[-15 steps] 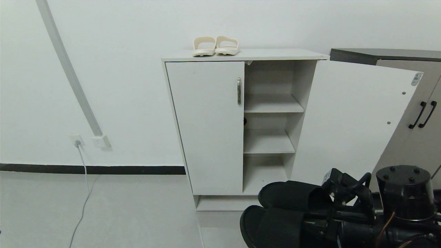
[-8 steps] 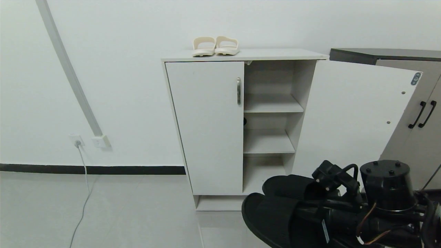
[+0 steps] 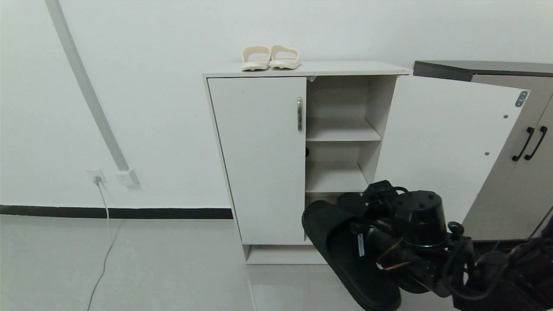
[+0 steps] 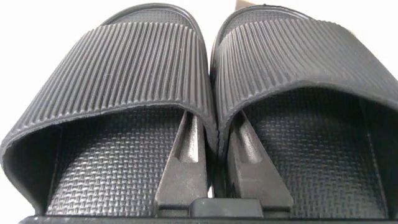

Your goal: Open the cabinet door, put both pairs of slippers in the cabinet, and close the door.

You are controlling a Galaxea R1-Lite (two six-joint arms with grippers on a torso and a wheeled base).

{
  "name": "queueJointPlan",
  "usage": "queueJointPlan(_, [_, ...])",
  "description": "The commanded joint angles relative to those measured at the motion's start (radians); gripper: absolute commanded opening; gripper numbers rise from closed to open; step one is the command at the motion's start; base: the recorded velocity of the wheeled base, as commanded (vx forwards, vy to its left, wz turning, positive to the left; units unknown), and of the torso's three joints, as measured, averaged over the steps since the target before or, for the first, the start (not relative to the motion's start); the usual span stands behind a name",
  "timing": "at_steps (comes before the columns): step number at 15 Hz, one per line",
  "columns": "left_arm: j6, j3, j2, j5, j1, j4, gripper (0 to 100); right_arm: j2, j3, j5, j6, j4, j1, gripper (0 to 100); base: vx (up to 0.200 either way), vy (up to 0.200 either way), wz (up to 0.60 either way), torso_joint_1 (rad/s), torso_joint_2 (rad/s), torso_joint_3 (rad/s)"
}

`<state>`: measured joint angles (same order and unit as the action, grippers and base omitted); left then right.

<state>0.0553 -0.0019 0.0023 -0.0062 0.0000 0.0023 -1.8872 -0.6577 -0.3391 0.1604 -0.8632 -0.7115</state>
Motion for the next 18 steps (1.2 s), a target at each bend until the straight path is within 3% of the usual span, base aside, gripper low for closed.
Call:
queueJointPlan(1, [-0.006, 0.002, -0.002, 0.000, 0.000, 0.001, 0, -0.202, -0.146, -0.178, 0.016, -0.028, -0.019, 0, 0.000, 0.000, 0.00, 0.000, 0.00, 0.000])
queueJointPlan(3, [-0.058, 0.002, -0.002, 0.000, 0.000, -0.001, 0, -0.303, -0.244, -0.284, 0.039, -0.048, -0.014, 0, 0.000, 0.000, 0.00, 0.000, 0.00, 0.000])
queueJointPlan(6, [-0.061, 0.002, -0.002, 0.000, 0.000, -0.001, 0, -0.411, -0.396, -0.388, 0.048, -0.046, -0.016, 0, 0.000, 0.000, 0.00, 0.000, 0.00, 0.000])
queueJointPlan(8, [-0.060, 0.002, -0.002, 0.000, 0.000, -0.001, 0, -0.423, -0.435, -0.389, 0.060, -0.027, -0.017, 0, 0.000, 0.000, 0.00, 0.000, 0.00, 0.000])
queueJointPlan(14, [-0.060, 0.002, -0.002, 0.000, 0.000, -0.001, 0, -0.435, -0.441, -0.394, 0.085, 0.000, -0.017, 0, 0.000, -0.200, 0.00, 0.002, 0.00, 0.001])
queueJointPlan(18, [-0.060, 0.002, -0.002, 0.002, 0.000, -0.001, 0, -0.455, -0.441, -0.394, 0.087, -0.011, -0.017, 0, 0.000, 0.000, 0.00, 0.000, 0.00, 0.000])
